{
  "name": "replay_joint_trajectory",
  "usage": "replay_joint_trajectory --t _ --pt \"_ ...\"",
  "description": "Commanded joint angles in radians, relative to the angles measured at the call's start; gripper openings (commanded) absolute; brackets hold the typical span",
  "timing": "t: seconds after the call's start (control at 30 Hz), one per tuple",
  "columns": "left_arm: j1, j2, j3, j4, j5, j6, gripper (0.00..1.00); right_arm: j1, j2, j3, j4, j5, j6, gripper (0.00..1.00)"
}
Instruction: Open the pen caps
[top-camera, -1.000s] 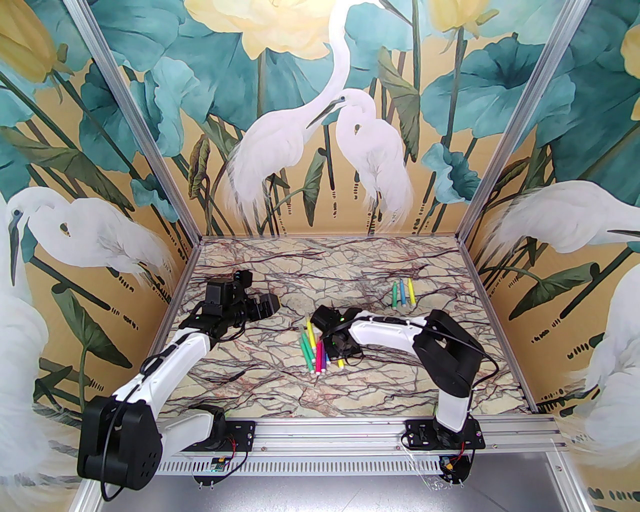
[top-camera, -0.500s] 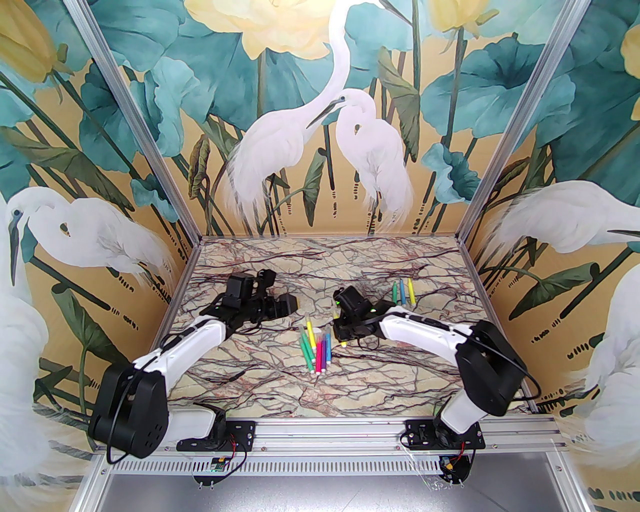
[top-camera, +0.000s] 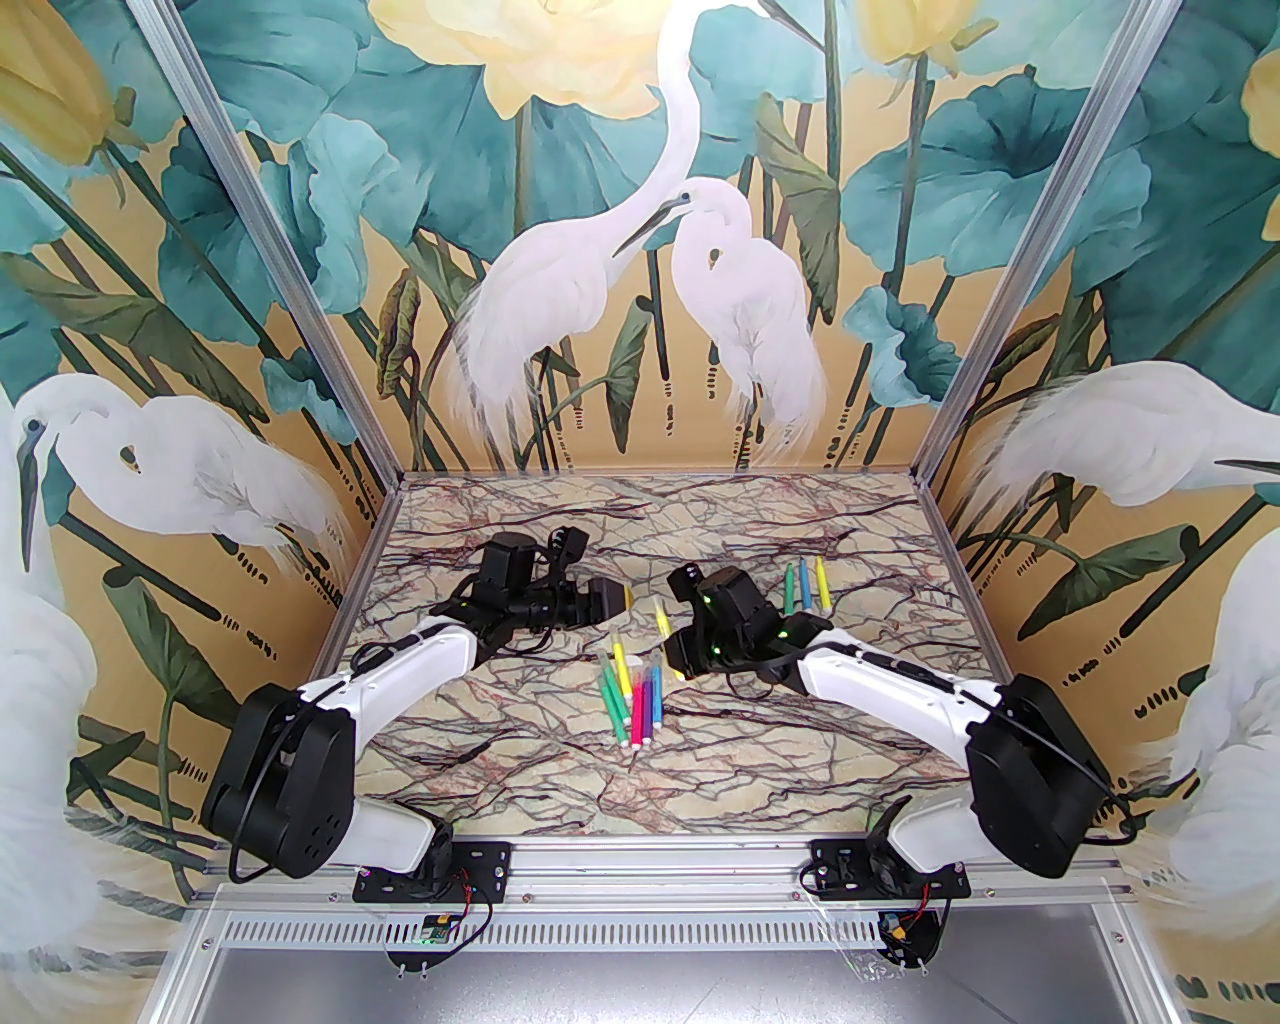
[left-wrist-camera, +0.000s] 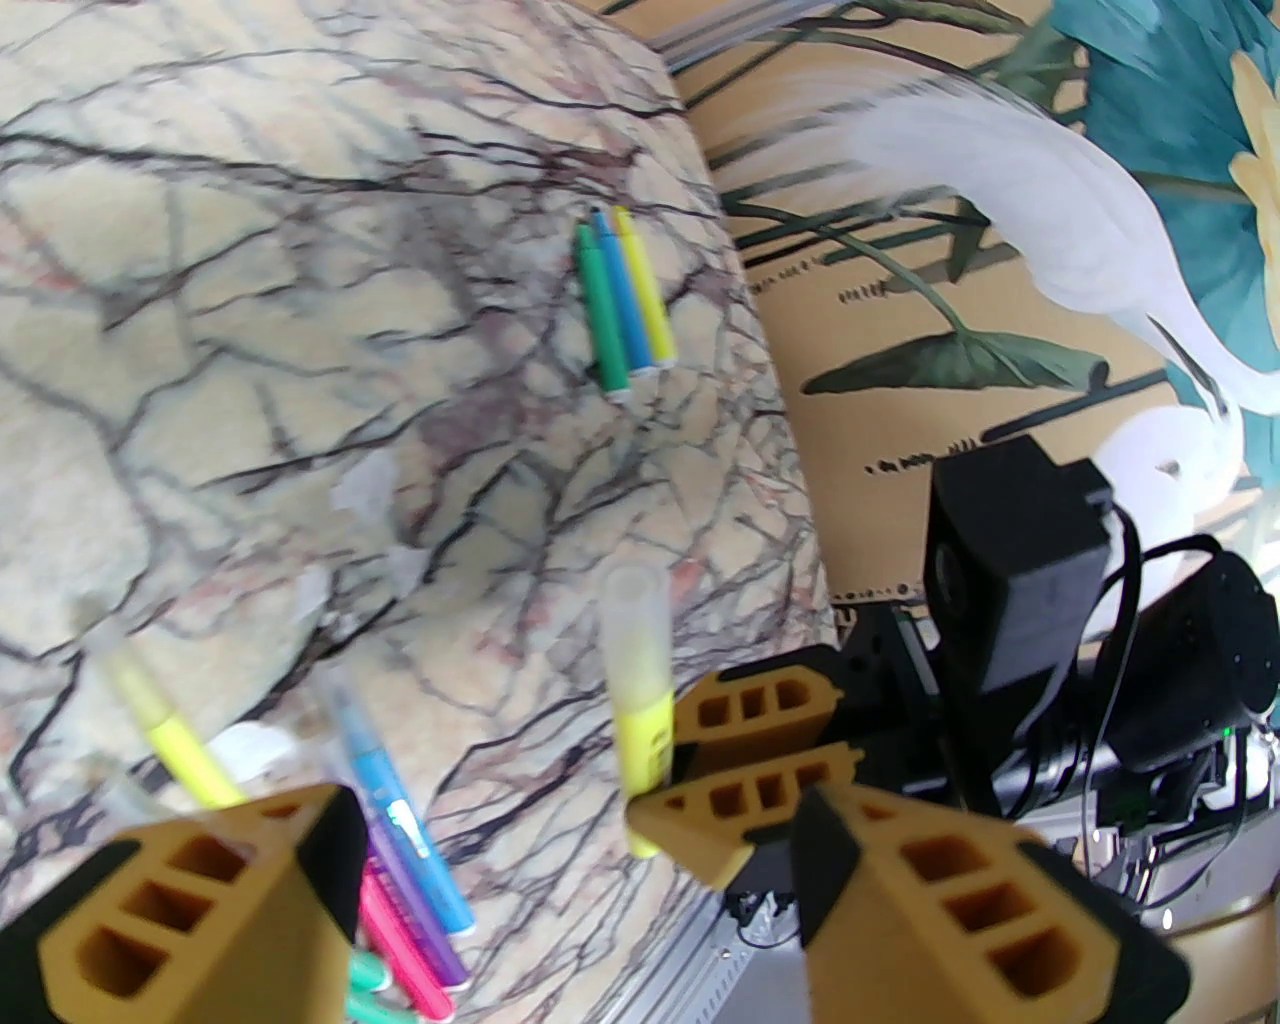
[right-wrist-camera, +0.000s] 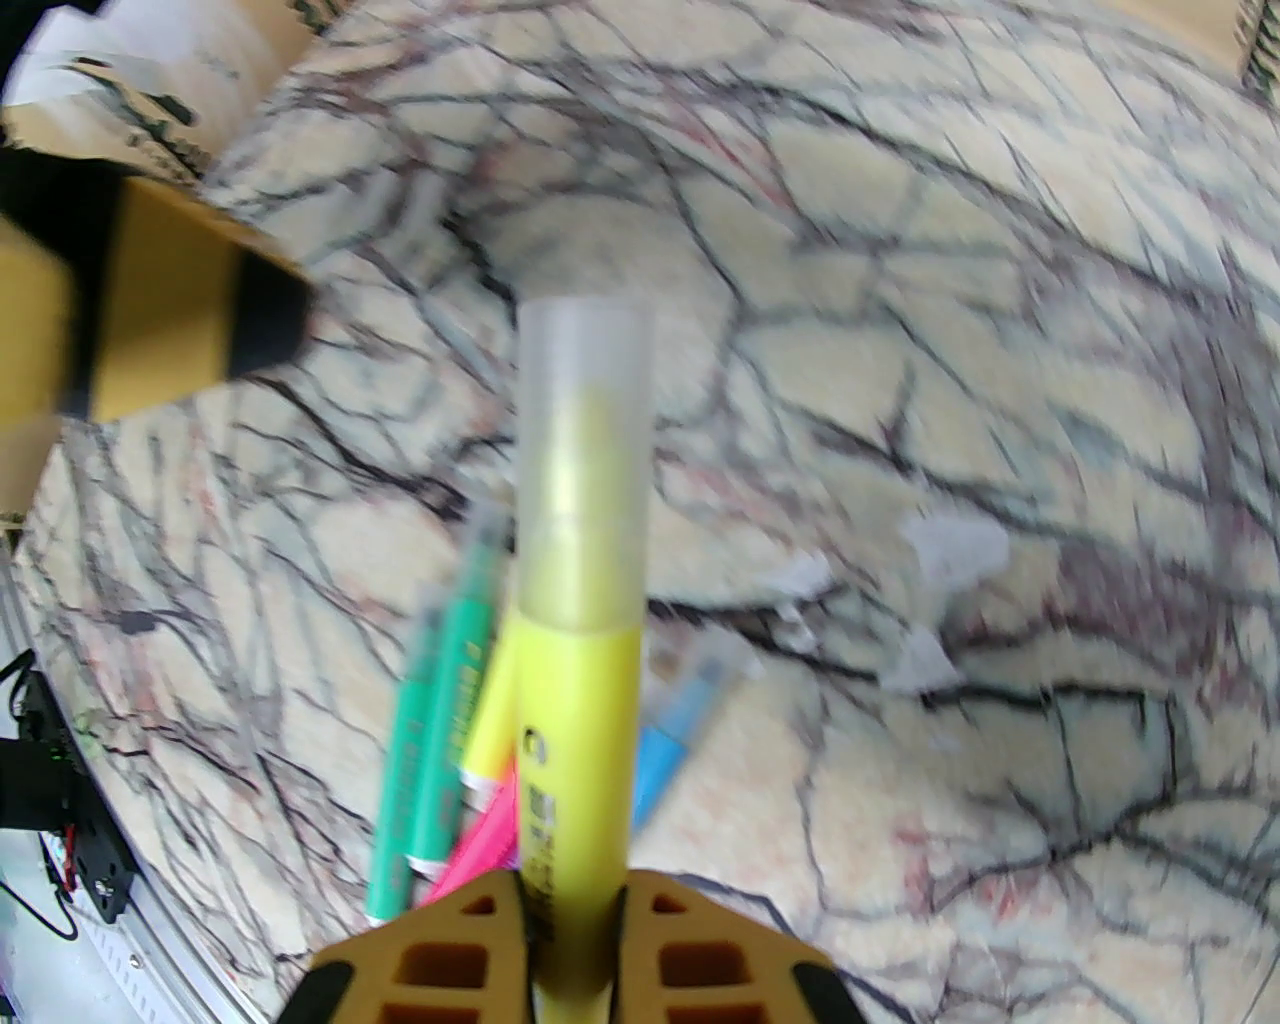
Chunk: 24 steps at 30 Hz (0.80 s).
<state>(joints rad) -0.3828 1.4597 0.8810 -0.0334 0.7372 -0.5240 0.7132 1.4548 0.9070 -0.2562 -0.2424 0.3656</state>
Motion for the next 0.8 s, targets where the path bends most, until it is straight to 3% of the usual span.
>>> replay_joint_trajectory --t 0.0,0.6,0.77 --pt "-0.017 0.017 0.037 0.033 0.048 -0.009 0.73 0.002 -0.016 -0.009 0.046 -0.046 -0.032 0.0" --pt "-0.071 0.088 0.107 0.035 0.052 -0.027 0.61 0.002 -0.043 -0.01 0.073 -0.106 -0.058 0.0" --pt "-0.072 0.094 0.118 0.033 0.05 -0.031 0.53 0.002 -0.04 -0.011 0.075 -0.112 -0.062 0.0"
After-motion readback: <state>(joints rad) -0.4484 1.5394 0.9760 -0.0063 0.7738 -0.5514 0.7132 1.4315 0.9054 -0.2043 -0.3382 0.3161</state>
